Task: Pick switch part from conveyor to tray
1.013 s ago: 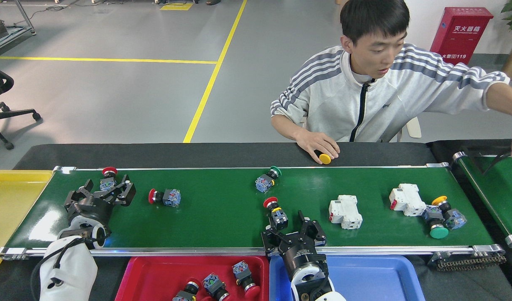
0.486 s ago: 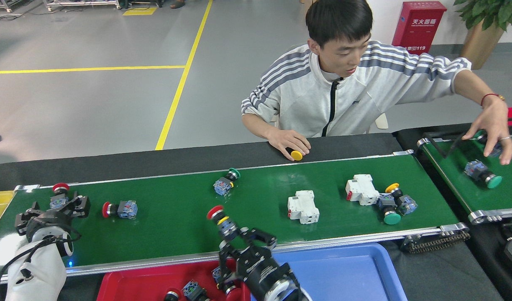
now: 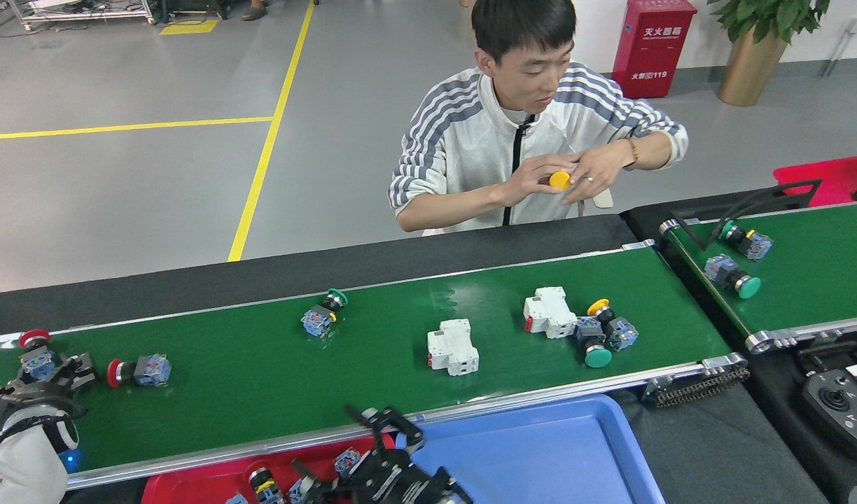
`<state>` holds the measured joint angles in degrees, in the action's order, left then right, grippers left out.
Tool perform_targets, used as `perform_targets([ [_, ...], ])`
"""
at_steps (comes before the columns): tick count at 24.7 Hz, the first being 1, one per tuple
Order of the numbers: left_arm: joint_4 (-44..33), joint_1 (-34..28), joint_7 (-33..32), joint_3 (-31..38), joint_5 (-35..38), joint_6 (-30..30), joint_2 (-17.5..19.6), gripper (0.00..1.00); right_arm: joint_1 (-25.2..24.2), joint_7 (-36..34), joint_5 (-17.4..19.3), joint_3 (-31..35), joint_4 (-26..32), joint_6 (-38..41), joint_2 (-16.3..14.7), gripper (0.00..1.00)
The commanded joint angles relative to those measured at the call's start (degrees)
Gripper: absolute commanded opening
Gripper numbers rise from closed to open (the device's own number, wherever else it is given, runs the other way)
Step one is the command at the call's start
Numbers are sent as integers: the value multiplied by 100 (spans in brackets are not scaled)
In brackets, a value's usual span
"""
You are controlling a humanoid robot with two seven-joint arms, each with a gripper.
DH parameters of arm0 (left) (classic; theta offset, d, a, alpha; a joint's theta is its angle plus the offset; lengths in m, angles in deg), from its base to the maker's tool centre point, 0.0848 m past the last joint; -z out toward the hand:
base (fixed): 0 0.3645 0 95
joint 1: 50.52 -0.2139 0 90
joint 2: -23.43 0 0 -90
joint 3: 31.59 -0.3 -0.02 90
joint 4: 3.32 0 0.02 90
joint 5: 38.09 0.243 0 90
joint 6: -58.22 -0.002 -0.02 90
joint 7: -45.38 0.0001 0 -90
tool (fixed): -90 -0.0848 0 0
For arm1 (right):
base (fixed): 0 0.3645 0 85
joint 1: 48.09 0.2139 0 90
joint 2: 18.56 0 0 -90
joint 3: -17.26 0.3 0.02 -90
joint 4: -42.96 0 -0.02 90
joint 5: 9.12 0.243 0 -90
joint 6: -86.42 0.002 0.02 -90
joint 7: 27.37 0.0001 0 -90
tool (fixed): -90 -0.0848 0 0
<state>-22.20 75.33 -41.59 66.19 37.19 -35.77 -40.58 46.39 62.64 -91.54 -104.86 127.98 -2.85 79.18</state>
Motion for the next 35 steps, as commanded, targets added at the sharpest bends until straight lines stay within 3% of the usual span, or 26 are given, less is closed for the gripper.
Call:
perform_targets([
  [1, 69, -86, -13, 5, -92, 12, 116, 42, -211, -573, 16, 338, 173, -661, -1, 100],
  [4, 33, -218, 137, -4, -154, 21, 143, 39, -809, -1320, 16, 856, 243, -1215, -229, 100],
  [7, -257, -368, 295, -30, -171, 223, 55, 35, -1064, -1355, 7, 1120, 234, -1461, -229, 100],
  [9, -907, -579, 295, 5, -198, 627, 28, 29, -1055, -1337, -10, 1146, 234, -1927, -212, 100],
  [13, -2929, -1326, 128, -30, -409, 1436, -183, 23, -853, -1065, -37, 1129, 225, -2841, -273, 100],
  [16, -4598, -2363, -145, -30, -417, 2042, -306, 24, -660, -827, -54, 1138, 208, -2938, -273, 100],
  [19, -6488, -3892, -197, -30, -426, 2869, -490, 24, -378, -696, -46, 1164, 67, -2973, -247, 100],
  [23, -7912, -5386, -320, -92, -347, 3537, -798, 28, 43, -537, -46, 1182, -346, -3052, -256, 100],
  [25, -8193, -5702, -549, -232, -338, 3747, -947, 34, 122, -502, -37, 1173, -469, -3078, -265, 100],
  [26, -8255, -5755, -593, -259, -338, 3827, -965, 44, 122, -476, -28, 1173, -478, -3078, -273, 100],
  [28, -8281, -5764, -602, -233, -338, 3827, -1053, 95, 122, -414, -19, 1164, -513, -3070, -282, 100],
  [29, -8281, -5755, -575, -171, -338, 3844, -1193, 100, 114, -388, -10, 1164, -522, -3043, -282, 100],
  [35, -8281, -5694, -549, 189, -365, 3835, -1466, 100, 316, -344, 16, 1199, -838, -3087, -238, 100],
])
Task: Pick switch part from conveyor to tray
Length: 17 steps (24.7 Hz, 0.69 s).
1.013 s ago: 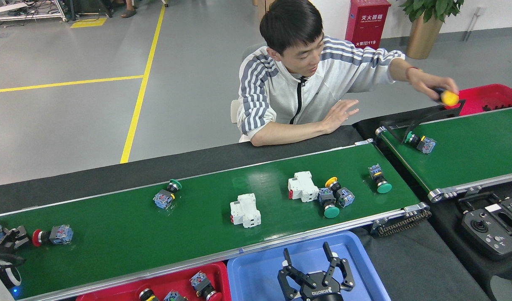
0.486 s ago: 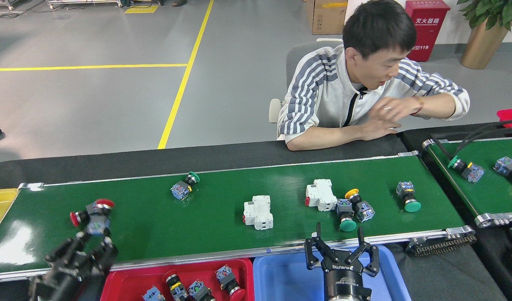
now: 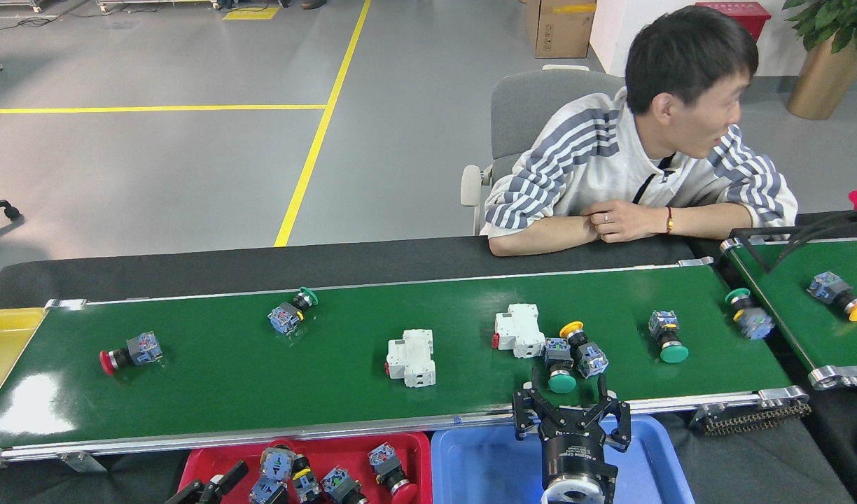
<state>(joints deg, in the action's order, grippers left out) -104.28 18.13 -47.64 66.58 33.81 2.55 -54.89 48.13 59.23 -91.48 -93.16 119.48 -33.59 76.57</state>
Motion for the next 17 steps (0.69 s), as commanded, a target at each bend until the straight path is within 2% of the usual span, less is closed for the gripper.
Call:
perform_targets([
  [1, -73, 26, 55, 326, -18, -5, -122, 100, 186, 15, 10, 38, -59, -13, 32, 100],
  [3, -56, 52, 55, 976, 0, -128, -333, 100, 326, 33, 19, 170, -182, -13, 23, 100],
  [6, 85, 132, 55, 1961, 9, -515, -351, 100, 511, 59, 19, 267, -340, 5, 15, 100],
  [11, 155, 158, 55, 2040, 105, -498, -289, 100, 581, 59, 19, 284, -481, 22, 23, 100],
  [14, 261, 562, 55, 1873, 439, -498, -271, 100, 740, 59, 19, 267, -806, 40, 94, 99],
  [15, 436, 817, 55, 1803, 597, -489, -263, 100, 845, 77, 10, 267, -982, 13, 182, 91],
  [17, 911, 1221, 55, 1715, 791, -419, -140, 100, 968, 138, 1, 232, -1105, 49, 190, 55],
])
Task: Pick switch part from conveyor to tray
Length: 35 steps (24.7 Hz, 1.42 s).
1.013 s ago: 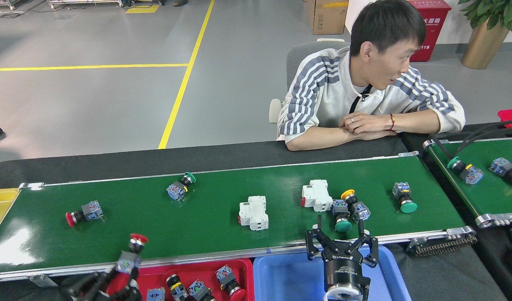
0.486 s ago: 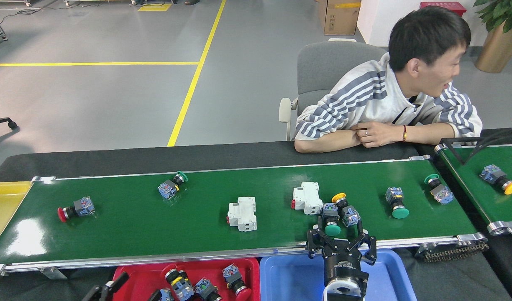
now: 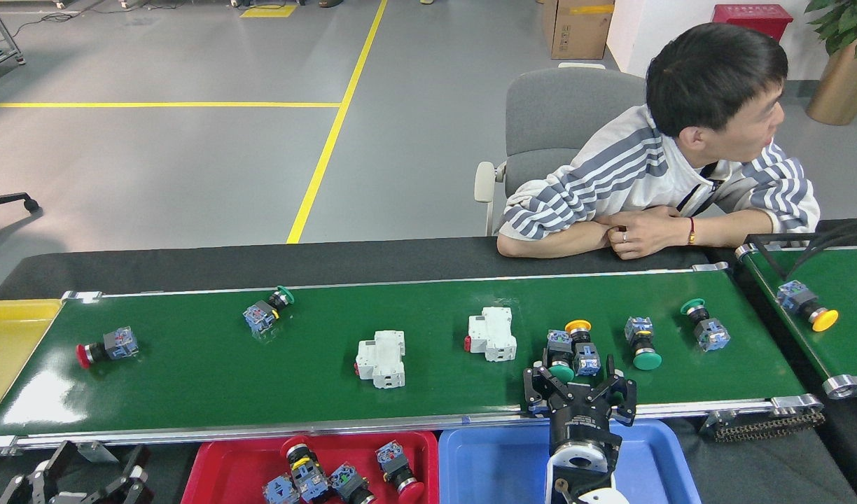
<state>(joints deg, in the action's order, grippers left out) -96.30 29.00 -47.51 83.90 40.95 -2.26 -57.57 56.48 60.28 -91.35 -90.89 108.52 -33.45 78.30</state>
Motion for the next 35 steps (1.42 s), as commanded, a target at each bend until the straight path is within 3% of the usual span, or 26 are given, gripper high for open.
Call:
perform_targets([
  [1, 403, 345, 43, -115, 111, 159, 243, 100, 142, 86, -20, -39, -17, 43, 0, 34],
  [2, 667, 565, 43, -273, 111, 255, 374, 100, 142, 130, -29, -66, -17, 61, -9, 21],
  [4, 1185, 1057, 43, -625, 85, 387, 647, 100, 142, 138, -20, -154, 27, 149, -62, 7],
  [7, 1959, 1619, 43, -871, 85, 396, 849, 100, 142, 103, -20, -224, 194, 500, -71, 4],
  [9, 2345, 1962, 52, -985, 103, 396, 902, 100, 28, 86, -29, -408, 685, 1027, -79, 4],
  [12, 2846, 2279, 43, -1038, 111, 361, 902, 100, -253, 86, -38, -1094, 1389, 2206, -115, 4],
  [14, 3338, 2594, 52, -1038, 111, 334, 919, 100, -306, 77, -64, -1726, 1565, 2952, -158, 5],
  [15, 3550, 2744, 52, -1038, 120, 308, 919, 100, -288, 77, -73, -2026, 1565, 3146, -158, 9],
  [16, 3804, 2947, 52, -1038, 120, 282, 928, 100, -271, 68, -73, -2412, 1556, 3269, -141, 24],
  [17, 4051, 3140, 60, -1046, 120, 255, 937, 100, -262, 59, -108, -2808, 1530, 3243, -106, 69],
  [18, 4270, 3298, 78, -1046, 120, 211, 972, 100, -262, 59, -144, -3116, 1494, 3234, -79, 100],
  [21, 4736, 3579, 87, -1055, 129, 176, 1025, 100, -262, 51, -152, -3476, 1310, 3234, 17, 100],
  [26, 5114, 3632, 412, -1108, 155, -325, 1121, 100, -183, 51, -100, -3124, 1407, 3225, 61, 100],
  [29, 5536, 3641, 922, -1363, 173, -826, 1420, 100, -332, 15, -100, -2342, 1697, 3137, 0, 100],
  [31, 5896, 3650, 1212, -1416, 173, -1037, 1587, 100, -701, -248, -100, -1771, 1705, 2838, 17, 100],
  [35, 6468, 3738, 1484, -1416, 164, -1274, 1781, 100, -1273, -1048, -100, -980, 1697, 1696, -9, 100],
])
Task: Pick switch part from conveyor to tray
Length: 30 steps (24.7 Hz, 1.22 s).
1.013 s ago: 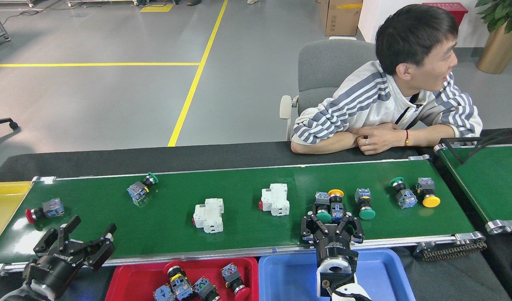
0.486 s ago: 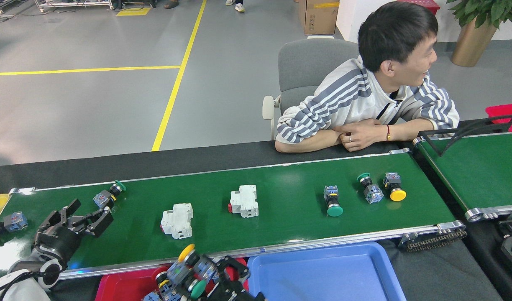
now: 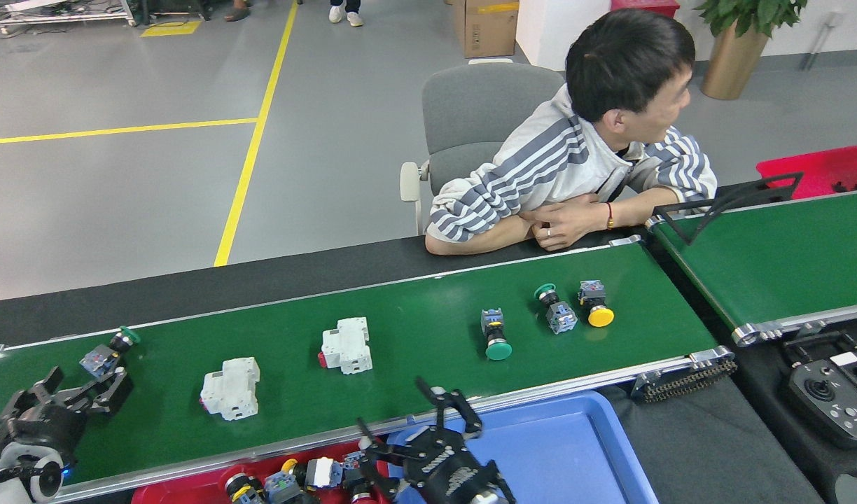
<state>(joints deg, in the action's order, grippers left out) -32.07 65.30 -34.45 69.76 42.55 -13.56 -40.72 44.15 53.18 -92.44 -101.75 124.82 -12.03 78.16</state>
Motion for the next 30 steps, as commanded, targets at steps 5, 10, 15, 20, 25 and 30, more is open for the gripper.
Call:
perform_targets([
  [5, 71, 108, 196, 60, -48, -249, 87, 96, -206, -382, 27, 221, -109, -1080, -12, 100],
  [10, 71, 99, 345, 16, -57, -240, 69, 47, -189, -364, 27, 221, -109, -1089, 23, 100],
  [15, 10, 73, 433, -10, -57, -161, -133, 19, -48, -320, -17, 133, -127, -1080, 102, 100],
  [20, -913, 20, 477, -203, -48, 472, -467, 10, 303, -136, -34, -60, -320, -1080, 163, 100],
  [25, -2863, -507, 38, -476, -74, 1192, -792, 10, 532, 761, -43, -69, -373, -1080, 207, 100],
  [30, -4842, -1958, -613, -669, -48, 2106, -1223, 14, 848, 1112, 10, -131, -575, -1229, 225, 99],
])
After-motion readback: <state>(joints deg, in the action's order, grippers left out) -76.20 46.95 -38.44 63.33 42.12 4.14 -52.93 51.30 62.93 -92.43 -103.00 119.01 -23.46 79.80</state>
